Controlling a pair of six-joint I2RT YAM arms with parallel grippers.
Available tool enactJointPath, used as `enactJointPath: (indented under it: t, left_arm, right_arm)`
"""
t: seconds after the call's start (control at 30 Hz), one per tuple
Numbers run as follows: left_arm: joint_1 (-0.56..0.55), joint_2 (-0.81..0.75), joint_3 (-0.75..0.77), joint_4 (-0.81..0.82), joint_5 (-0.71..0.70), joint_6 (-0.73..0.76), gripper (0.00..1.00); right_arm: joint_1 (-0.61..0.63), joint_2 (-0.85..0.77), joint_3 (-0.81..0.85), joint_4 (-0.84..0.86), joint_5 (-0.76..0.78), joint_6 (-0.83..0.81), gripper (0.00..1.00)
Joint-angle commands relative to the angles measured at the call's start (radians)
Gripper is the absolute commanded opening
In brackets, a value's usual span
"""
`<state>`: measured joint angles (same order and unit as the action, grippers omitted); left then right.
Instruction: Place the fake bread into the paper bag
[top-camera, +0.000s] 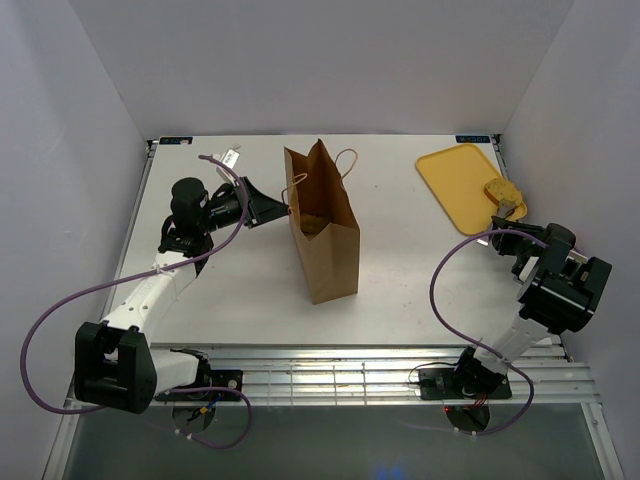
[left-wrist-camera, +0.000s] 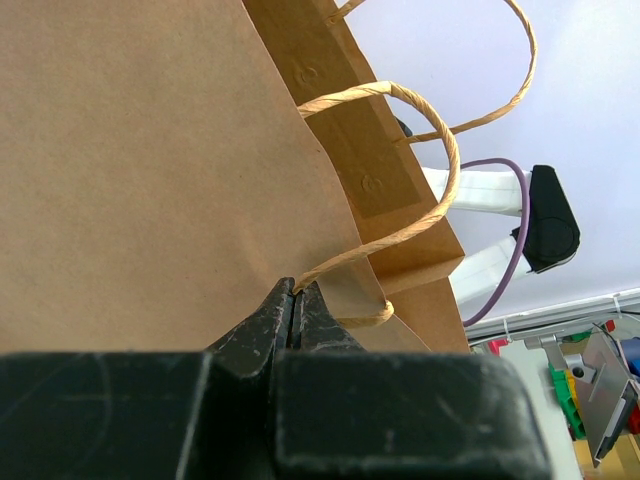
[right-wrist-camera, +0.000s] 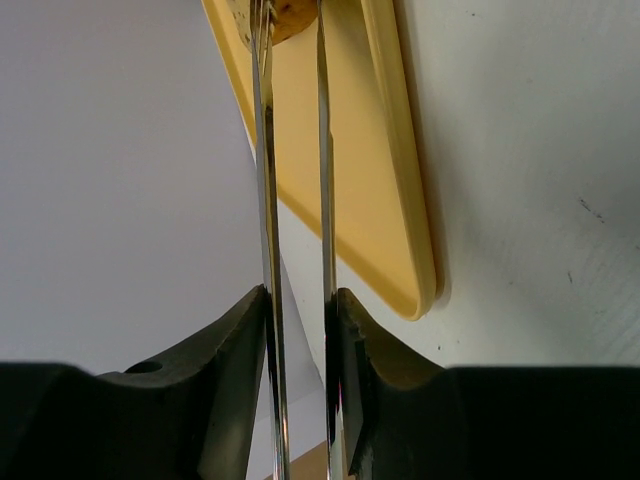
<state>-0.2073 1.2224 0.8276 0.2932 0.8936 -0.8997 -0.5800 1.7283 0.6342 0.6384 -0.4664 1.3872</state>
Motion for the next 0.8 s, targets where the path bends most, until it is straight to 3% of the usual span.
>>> enactJointPath:
  t: [0.0,0.37,0.77]
  left_arm:
    - [-0.009,0.008,0.016,-0.016,-0.018,0.016,0.00]
    - [-0.010,-0.017,0.010,-0.016,-0.024,0.007,0.00]
    - [-0.010,-0.047,-0.010,-0.015,-0.035,-0.021,0.00]
  right_arm:
    - [-0.004,-0.004,0.018,0.049,-0.012,0.019,0.28]
    - [-0.003,-0.113,-0.004,0.052,-0.031,0.010,0.08]
    - [0.012,-0.303,-0.056,0.053,-0.150,-0.002,0.08]
